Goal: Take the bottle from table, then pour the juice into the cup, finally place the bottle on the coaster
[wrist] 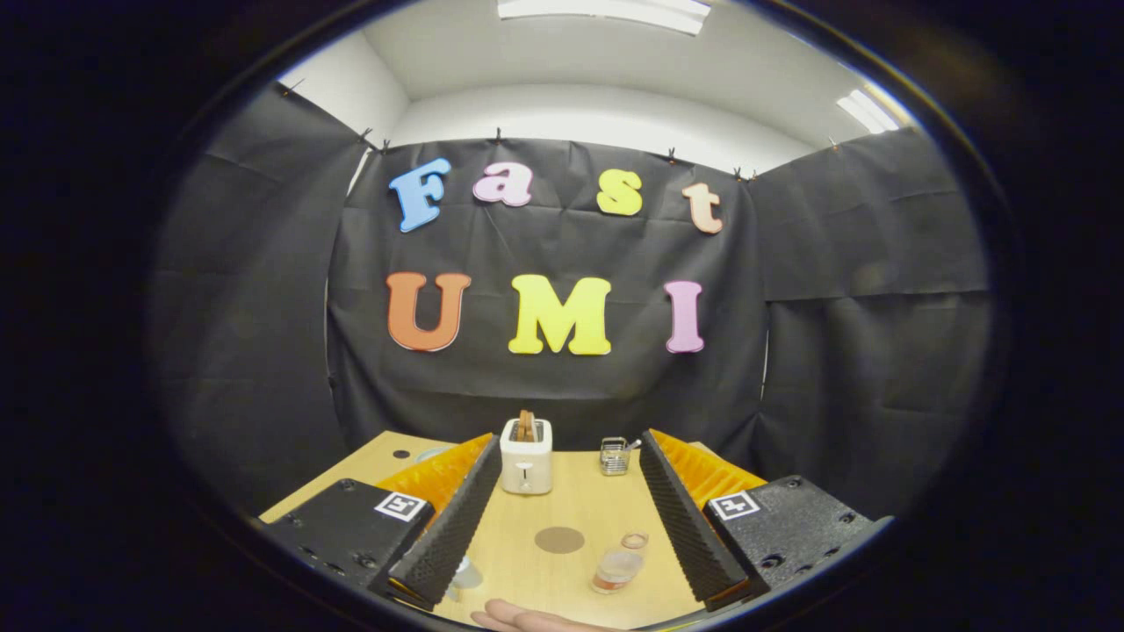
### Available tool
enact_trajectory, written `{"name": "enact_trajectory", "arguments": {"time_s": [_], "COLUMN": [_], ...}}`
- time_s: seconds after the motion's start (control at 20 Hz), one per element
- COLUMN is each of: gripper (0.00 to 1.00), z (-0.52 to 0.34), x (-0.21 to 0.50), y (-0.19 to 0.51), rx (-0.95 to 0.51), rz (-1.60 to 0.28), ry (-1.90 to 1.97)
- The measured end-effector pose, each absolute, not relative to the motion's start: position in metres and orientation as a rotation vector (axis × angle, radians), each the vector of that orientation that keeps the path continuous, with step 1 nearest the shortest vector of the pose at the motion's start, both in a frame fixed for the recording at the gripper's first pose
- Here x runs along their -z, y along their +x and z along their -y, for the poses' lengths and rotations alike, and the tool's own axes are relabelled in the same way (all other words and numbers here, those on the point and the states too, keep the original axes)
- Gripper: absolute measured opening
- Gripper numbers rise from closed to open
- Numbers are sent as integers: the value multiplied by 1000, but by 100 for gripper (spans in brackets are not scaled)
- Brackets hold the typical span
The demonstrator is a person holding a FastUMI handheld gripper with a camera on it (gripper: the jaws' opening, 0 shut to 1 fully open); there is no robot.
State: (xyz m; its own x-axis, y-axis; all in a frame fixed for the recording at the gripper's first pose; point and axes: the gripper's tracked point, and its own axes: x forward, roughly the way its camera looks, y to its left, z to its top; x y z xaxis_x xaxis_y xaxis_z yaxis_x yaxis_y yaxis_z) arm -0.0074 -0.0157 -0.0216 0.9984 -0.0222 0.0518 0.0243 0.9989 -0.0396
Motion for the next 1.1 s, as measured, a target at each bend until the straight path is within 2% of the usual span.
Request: {"name": "enact_trajectory", "arguments": {"time_s": [1.1], "gripper": [100], "z": [92], "x": [136], "y": [35], "rx": [57], "rz": [37], "ry": [-28]}}
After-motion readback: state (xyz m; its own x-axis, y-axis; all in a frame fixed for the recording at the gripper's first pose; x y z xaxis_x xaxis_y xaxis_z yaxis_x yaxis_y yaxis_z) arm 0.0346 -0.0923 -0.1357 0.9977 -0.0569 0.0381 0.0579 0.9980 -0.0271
